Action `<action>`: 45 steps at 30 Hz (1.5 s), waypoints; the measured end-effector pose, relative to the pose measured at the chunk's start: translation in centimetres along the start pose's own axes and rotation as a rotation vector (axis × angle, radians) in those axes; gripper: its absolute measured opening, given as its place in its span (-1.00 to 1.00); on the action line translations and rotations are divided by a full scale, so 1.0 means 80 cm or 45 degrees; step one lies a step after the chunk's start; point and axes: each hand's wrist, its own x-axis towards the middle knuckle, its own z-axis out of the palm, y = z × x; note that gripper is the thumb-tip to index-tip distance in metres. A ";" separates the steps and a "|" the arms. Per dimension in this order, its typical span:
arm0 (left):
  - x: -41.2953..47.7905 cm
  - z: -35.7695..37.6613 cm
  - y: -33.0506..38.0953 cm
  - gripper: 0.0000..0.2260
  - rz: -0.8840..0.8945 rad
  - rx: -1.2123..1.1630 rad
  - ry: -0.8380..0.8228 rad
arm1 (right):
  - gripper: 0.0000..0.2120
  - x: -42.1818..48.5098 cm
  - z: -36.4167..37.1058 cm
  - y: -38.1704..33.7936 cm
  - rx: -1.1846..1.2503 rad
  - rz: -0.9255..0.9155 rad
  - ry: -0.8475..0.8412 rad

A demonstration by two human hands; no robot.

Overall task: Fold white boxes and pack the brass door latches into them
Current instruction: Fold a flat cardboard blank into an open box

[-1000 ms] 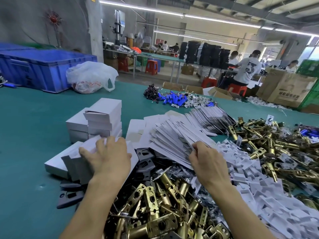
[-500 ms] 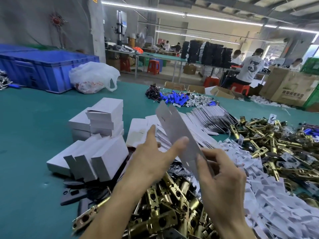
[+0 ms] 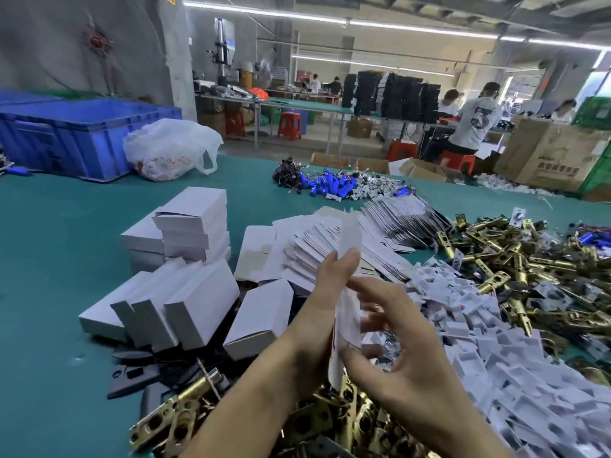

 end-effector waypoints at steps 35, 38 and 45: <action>0.009 -0.019 0.002 -0.41 -0.145 -0.418 -0.024 | -0.24 0.024 0.005 0.015 -0.451 -0.335 -0.027; 0.015 -0.017 0.000 -0.43 -0.084 -0.386 -0.012 | -0.33 0.025 0.017 0.013 -0.512 -0.359 0.083; 0.016 -0.017 0.001 -0.59 0.039 -0.107 -0.001 | -0.66 0.023 0.010 0.011 -0.455 -0.376 0.381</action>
